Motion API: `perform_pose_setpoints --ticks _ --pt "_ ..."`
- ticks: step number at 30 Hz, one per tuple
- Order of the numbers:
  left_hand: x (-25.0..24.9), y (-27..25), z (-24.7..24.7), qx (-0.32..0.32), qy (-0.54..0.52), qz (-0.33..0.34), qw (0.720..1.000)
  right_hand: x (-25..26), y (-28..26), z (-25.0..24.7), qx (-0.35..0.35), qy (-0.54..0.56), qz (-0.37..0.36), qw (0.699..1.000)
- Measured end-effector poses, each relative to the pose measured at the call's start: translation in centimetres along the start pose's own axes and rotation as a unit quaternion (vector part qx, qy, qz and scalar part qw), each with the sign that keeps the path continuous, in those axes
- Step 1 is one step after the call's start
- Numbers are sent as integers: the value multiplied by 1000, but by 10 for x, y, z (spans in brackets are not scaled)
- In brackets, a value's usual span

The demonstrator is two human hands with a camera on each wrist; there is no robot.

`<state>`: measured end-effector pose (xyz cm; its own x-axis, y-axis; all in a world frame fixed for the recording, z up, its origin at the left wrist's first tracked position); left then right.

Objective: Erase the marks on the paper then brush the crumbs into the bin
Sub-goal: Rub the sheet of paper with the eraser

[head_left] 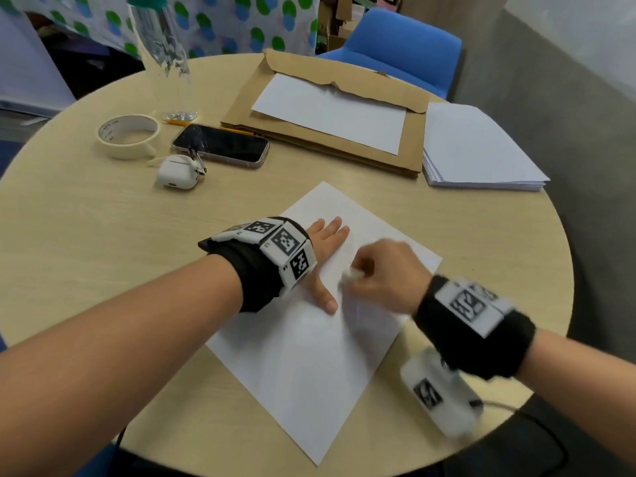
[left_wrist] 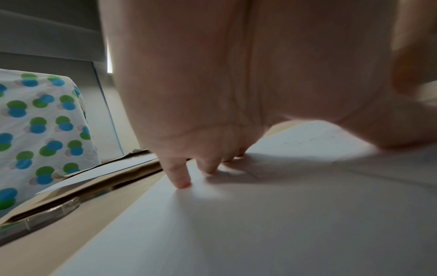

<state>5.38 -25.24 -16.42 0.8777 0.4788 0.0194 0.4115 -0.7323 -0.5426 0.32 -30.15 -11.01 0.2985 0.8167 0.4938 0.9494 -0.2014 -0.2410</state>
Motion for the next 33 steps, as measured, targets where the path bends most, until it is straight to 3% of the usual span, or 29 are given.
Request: perform_pose_setpoints --ticks 4,8,11,13,15,16,19,22,25,28,30,33 --pt "-1 0 1 4 3 2 1000 5 -13 16 112 9 11 994" --pt "0 1 1 5 4 0 1000 -14 30 -25 3 35 64 997" --pt "1 2 2 3 0 0 1000 -10 19 -20 -25 1 36 999" --pt "0 1 2 0 -5 0 1000 -1 -3 6 53 -4 12 998" --pt "-1 1 2 2 -4 1 1000 -1 -15 24 147 17 31 988" --pt "-2 1 2 5 -1 1 1000 -5 -11 19 155 31 49 986" --pt "-1 2 1 10 7 -4 1000 -23 23 -19 55 79 98 991" --pt "-2 2 1 9 6 -2 1000 -24 27 -27 -9 95 79 992" --pt "-1 3 3 10 -3 4 1000 -9 -4 6 81 75 29 993" --pt "-3 3 3 17 8 11 1000 -9 -12 25 190 78 57 977" --pt "-6 3 1 19 17 15 1000 -17 7 12 165 98 84 978" --pt "-6 3 -1 18 14 14 1000 -30 37 -18 48 136 99 985"
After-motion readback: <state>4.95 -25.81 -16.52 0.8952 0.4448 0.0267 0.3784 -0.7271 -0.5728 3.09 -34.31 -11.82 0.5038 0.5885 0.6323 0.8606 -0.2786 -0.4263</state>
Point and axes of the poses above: each hand's wrist, its own y-axis towards the middle knuckle, its own z-axis out of the palm, x = y × z, the point moved 10 cm from there along y, towards the middle knuckle, and after that the axes turned 8 degrees about y, right-handed, at the moved point
